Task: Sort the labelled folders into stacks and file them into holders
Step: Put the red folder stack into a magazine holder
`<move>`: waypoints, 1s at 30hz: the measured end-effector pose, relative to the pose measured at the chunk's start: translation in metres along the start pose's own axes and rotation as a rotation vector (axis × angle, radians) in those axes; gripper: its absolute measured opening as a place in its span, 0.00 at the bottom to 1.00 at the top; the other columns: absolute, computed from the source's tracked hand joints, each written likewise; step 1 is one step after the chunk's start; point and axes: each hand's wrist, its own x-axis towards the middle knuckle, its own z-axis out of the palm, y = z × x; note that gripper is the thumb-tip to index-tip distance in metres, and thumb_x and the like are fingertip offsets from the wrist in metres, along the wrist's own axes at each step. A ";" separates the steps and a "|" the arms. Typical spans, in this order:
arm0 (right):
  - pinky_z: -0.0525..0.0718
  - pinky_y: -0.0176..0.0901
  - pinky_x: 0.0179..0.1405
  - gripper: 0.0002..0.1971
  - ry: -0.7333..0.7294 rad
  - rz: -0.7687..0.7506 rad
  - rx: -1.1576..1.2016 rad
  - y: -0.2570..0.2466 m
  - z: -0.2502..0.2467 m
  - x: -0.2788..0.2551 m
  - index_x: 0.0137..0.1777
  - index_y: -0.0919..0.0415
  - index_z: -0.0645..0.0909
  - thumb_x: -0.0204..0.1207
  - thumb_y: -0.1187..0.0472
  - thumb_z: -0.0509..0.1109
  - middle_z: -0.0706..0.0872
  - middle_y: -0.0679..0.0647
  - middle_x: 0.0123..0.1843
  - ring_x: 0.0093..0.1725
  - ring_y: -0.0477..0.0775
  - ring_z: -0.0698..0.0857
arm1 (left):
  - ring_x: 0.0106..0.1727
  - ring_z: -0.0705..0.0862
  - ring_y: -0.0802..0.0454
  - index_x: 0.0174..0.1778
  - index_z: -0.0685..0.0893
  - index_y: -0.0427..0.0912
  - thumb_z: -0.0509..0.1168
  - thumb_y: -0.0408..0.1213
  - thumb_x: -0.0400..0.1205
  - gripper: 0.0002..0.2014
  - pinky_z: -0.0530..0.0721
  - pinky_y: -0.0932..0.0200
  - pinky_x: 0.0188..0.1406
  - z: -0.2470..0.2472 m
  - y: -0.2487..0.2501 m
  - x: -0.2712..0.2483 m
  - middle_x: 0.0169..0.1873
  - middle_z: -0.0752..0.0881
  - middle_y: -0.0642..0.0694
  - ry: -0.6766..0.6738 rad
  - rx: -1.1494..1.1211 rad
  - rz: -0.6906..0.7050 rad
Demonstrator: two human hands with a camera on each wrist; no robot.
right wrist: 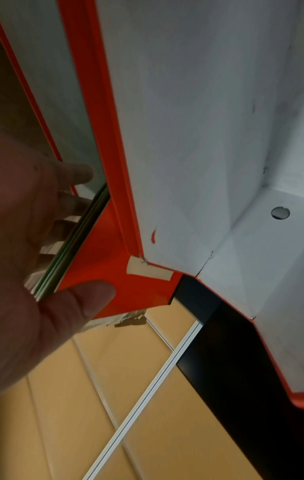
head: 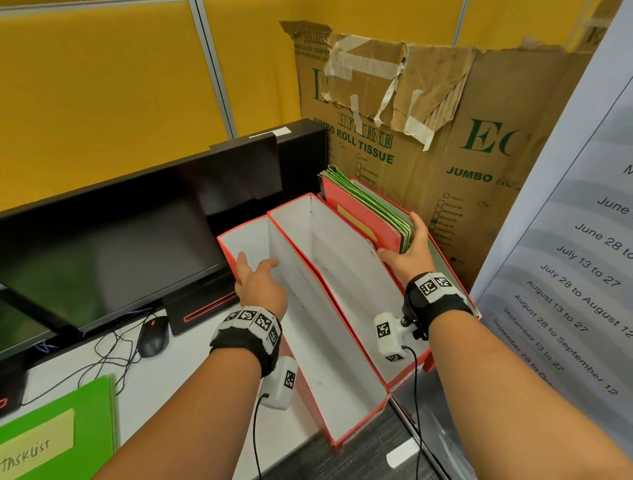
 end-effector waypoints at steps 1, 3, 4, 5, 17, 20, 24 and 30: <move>0.66 0.38 0.68 0.44 0.018 -0.014 0.011 -0.002 0.000 0.000 0.81 0.51 0.55 0.70 0.69 0.75 0.66 0.46 0.73 0.69 0.41 0.65 | 0.81 0.59 0.39 0.65 0.81 0.52 0.56 0.13 0.75 0.32 0.79 0.54 0.60 0.001 -0.001 0.001 0.84 0.46 0.51 0.001 -0.005 0.004; 0.67 0.40 0.69 0.43 0.039 -0.051 0.021 -0.008 0.000 -0.001 0.81 0.50 0.57 0.70 0.69 0.75 0.67 0.47 0.74 0.71 0.43 0.67 | 0.79 0.64 0.39 0.64 0.81 0.53 0.55 0.13 0.74 0.33 0.82 0.55 0.56 0.002 -0.004 0.004 0.83 0.46 0.52 0.009 -0.022 0.012; 0.68 0.44 0.72 0.42 0.047 -0.070 0.010 -0.011 0.000 -0.001 0.80 0.49 0.58 0.70 0.67 0.75 0.68 0.49 0.76 0.73 0.46 0.68 | 0.78 0.67 0.39 0.64 0.81 0.54 0.55 0.13 0.74 0.33 0.83 0.55 0.55 0.002 -0.006 0.004 0.83 0.45 0.54 0.017 -0.036 0.015; 0.69 0.50 0.75 0.41 0.059 -0.094 -0.020 -0.015 0.001 -0.001 0.79 0.47 0.59 0.70 0.66 0.75 0.68 0.50 0.77 0.75 0.49 0.69 | 0.77 0.69 0.39 0.64 0.81 0.54 0.56 0.13 0.74 0.33 0.84 0.53 0.56 0.002 -0.007 0.004 0.83 0.43 0.56 0.020 -0.057 0.015; 0.66 0.57 0.74 0.26 0.129 -0.456 -0.430 -0.069 0.011 -0.034 0.70 0.45 0.74 0.71 0.57 0.70 0.71 0.46 0.73 0.73 0.53 0.66 | 0.78 0.68 0.42 0.80 0.66 0.47 0.59 0.33 0.84 0.26 0.73 0.56 0.65 -0.030 0.001 -0.014 0.84 0.50 0.42 -0.010 -0.170 -0.014; 0.69 0.57 0.71 0.25 0.061 -0.496 -0.398 -0.071 0.027 -0.045 0.68 0.46 0.76 0.70 0.57 0.69 0.74 0.46 0.70 0.70 0.54 0.69 | 0.78 0.68 0.43 0.80 0.66 0.45 0.59 0.34 0.84 0.26 0.69 0.51 0.73 -0.039 -0.005 -0.019 0.81 0.61 0.42 0.006 -0.188 0.023; 0.69 0.58 0.71 0.24 -0.057 -0.531 -0.374 -0.069 0.050 -0.061 0.67 0.47 0.77 0.69 0.57 0.69 0.75 0.47 0.68 0.70 0.55 0.69 | 0.76 0.71 0.44 0.80 0.67 0.45 0.61 0.33 0.83 0.27 0.71 0.49 0.75 -0.052 -0.017 -0.025 0.78 0.69 0.42 0.018 -0.186 0.045; 0.68 0.56 0.72 0.24 -0.177 -0.549 -0.307 -0.070 0.088 -0.086 0.67 0.49 0.77 0.70 0.62 0.70 0.76 0.49 0.68 0.71 0.55 0.69 | 0.70 0.77 0.44 0.77 0.71 0.48 0.61 0.35 0.82 0.25 0.75 0.49 0.71 -0.079 -0.047 -0.032 0.73 0.75 0.43 0.104 -0.163 0.010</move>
